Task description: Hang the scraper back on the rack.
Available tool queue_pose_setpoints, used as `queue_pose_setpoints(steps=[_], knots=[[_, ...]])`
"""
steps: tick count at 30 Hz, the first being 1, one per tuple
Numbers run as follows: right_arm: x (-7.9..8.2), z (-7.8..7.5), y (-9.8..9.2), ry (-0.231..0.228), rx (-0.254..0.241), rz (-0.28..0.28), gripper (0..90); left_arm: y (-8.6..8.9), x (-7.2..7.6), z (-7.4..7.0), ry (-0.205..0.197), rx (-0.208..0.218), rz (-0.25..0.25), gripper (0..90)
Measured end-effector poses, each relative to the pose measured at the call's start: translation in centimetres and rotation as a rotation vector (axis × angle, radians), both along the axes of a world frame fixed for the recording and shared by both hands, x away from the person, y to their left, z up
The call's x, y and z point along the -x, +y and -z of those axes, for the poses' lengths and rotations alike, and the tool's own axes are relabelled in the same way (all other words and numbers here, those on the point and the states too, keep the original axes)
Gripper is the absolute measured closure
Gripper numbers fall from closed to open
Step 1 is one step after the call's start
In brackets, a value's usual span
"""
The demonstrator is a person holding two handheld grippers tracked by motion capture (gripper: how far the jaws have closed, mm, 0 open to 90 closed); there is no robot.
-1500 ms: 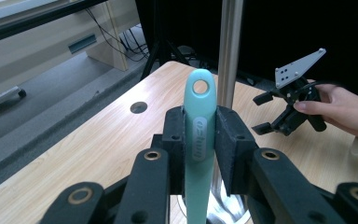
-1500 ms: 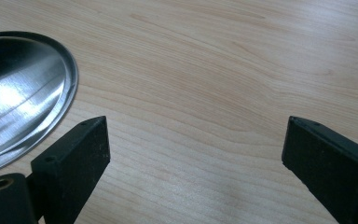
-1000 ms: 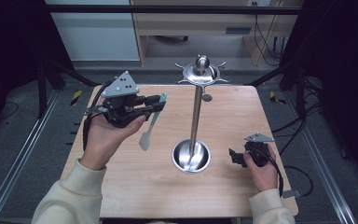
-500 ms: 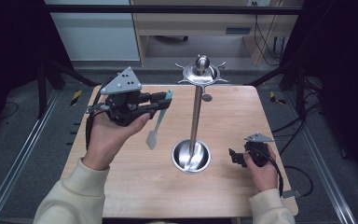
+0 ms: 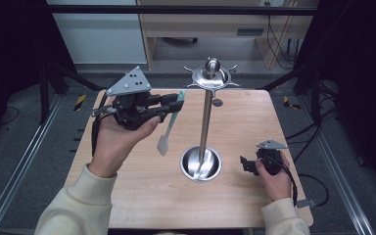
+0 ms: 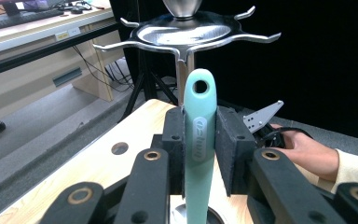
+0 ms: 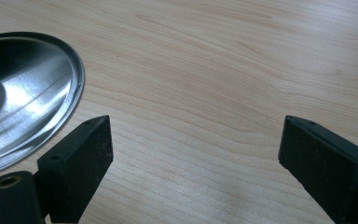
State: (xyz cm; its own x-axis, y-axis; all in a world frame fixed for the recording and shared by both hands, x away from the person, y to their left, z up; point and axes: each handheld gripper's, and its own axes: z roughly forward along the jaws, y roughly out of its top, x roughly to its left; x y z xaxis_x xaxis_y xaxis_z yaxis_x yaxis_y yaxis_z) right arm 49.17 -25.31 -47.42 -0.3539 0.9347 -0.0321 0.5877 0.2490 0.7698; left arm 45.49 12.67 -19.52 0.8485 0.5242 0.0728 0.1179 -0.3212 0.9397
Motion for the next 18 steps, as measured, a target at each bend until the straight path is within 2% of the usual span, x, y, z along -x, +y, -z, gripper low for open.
queue_pose_setpoints(steps=[18], knots=[[0.0, -0.02, 0.12, 0.007, -0.005, -0.006, 10.5, -0.16, -0.04, -0.55, -0.017, -0.005, -0.015, 74.4]])
